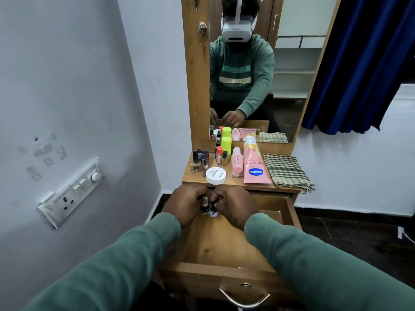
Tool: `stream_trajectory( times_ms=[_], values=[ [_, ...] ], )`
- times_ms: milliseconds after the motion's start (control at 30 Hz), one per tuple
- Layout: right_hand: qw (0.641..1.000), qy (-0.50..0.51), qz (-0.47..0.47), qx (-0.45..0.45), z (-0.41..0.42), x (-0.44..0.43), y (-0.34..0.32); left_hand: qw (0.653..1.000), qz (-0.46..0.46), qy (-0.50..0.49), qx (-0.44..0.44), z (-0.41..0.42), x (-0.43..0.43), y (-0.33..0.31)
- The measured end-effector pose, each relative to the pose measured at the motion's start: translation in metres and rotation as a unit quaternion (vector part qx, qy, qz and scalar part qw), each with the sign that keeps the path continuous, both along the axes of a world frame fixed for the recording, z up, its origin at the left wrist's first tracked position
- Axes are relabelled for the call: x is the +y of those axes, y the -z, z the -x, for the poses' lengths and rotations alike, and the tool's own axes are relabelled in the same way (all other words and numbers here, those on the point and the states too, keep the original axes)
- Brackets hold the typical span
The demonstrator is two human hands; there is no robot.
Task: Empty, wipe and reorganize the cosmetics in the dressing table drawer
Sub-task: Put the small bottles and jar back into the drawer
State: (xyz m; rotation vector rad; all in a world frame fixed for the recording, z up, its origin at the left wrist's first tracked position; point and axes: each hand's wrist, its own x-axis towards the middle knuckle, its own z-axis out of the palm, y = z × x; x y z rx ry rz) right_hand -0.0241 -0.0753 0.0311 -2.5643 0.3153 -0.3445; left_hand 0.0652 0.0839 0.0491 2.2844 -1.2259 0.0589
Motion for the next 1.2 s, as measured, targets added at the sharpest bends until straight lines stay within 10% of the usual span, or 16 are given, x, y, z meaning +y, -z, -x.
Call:
stream_trajectory(
  times_ms=[1200],
  values=[
    [0.994,0.038,0.089,-0.060,-0.021,0.007,0.057,0.999,-0.013,-0.039,0.002,-0.022,-0.006,0.061]
  ],
)
